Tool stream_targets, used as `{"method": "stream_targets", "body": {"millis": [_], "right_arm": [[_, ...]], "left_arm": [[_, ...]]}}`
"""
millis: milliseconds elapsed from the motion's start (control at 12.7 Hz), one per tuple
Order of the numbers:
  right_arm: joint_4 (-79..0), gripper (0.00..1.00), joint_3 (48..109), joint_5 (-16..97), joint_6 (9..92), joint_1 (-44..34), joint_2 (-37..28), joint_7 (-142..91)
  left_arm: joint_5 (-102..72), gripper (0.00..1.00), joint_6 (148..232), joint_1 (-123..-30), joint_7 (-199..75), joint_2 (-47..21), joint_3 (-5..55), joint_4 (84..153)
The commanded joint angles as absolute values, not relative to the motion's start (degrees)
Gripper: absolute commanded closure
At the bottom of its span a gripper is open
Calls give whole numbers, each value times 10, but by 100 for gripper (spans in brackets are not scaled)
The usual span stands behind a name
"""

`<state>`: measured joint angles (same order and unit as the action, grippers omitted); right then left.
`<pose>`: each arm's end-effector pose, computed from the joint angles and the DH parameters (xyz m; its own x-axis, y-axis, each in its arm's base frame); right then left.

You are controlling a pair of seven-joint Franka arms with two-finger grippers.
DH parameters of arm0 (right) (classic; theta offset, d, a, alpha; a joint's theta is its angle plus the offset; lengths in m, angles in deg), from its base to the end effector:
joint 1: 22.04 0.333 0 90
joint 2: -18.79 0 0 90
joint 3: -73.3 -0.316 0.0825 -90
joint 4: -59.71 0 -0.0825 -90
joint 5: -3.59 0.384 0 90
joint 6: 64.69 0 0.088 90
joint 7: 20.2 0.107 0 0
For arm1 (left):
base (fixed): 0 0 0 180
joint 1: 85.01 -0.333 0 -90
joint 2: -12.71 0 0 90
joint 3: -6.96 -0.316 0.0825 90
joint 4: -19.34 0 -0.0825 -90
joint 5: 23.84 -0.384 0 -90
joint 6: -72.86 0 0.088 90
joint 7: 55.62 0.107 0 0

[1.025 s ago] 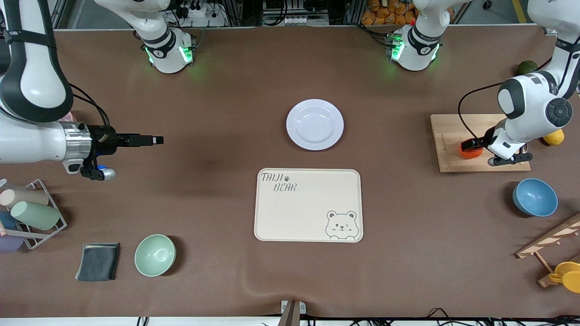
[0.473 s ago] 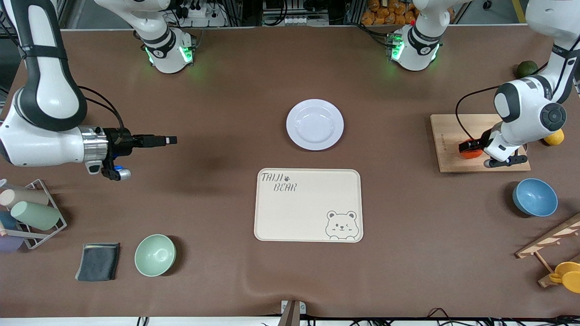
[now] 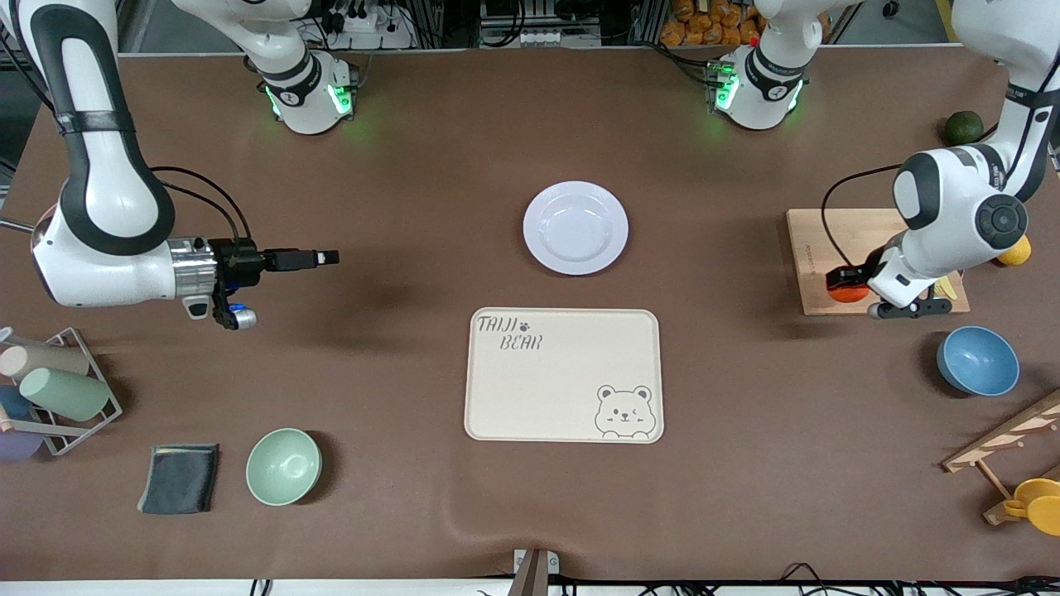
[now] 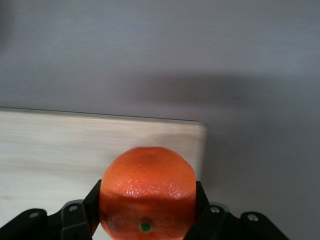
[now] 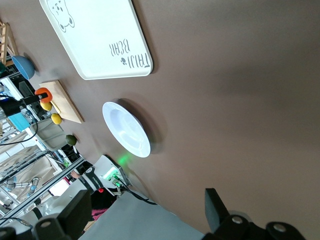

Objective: Place orange and plate with both arms
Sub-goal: 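Carry the orange with the left gripper over the white plate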

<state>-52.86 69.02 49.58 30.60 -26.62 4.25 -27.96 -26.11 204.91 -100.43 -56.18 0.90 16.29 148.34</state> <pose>0.5522 0.0665 0.3406 0.8843 0.0301 -0.4660 -0.3223 -0.6828 -0.6557 0.5199 0.0557 0.2622 0.9850 0.0866 -0.1491 0.0886 -0.9960 0.0066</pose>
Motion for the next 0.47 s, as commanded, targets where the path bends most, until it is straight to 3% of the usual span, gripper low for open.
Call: {"method": "stream_targets", "body": {"millis": [0,394], "right_arm": [[-559,0,689,538,315,-269,41,-321],[-638,0,688,631,368,-262,41,-433]], "left_arm": [[-217,100,1936,-1010,-630,29,245,1422],[-175,100,1922,-1004,-854,16,399,1370]]}}
